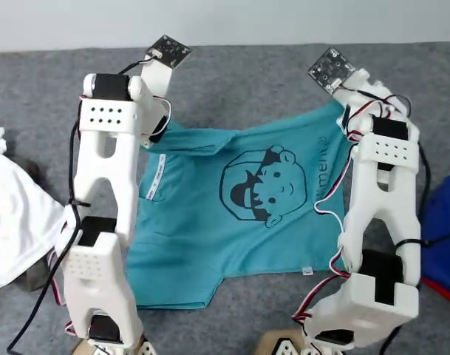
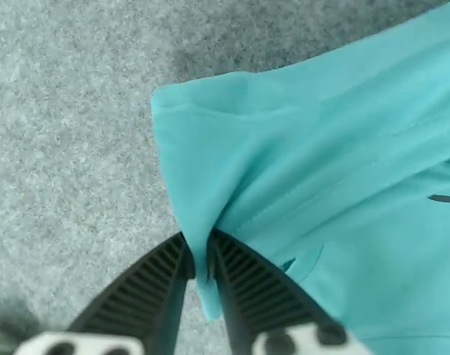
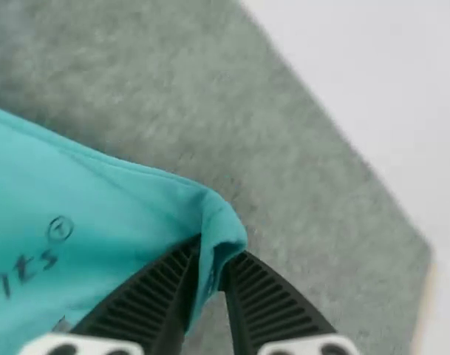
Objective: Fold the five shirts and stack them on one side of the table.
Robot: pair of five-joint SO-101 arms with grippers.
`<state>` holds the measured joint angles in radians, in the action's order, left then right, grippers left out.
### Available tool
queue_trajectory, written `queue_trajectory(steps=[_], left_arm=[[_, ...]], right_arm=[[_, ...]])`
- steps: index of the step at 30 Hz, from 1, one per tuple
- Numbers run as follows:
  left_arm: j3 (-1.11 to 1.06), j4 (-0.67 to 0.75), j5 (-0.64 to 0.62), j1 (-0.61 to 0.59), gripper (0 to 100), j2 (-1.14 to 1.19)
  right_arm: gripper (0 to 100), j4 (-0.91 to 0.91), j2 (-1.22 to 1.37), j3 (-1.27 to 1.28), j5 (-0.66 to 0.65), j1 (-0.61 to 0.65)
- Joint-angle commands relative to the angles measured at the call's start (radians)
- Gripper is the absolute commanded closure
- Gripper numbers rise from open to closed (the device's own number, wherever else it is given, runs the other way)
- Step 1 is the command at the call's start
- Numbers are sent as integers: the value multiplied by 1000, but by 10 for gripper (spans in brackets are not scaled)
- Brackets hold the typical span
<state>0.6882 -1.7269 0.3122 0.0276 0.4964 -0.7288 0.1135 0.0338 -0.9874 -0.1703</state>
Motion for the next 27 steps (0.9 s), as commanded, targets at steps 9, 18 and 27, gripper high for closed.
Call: queue_trajectory(steps=[9,18,27], left_arm=[[-10,-28,-25,-5,997,-315],[137,-25,-21,20,995,-486],[183,43,57,14,983,-436]], right_arm=[[988,-171,-225,-64,83,-19],[988,-260,-302,-18,87,-21],[988,-259,-300,-6,87,-25]])
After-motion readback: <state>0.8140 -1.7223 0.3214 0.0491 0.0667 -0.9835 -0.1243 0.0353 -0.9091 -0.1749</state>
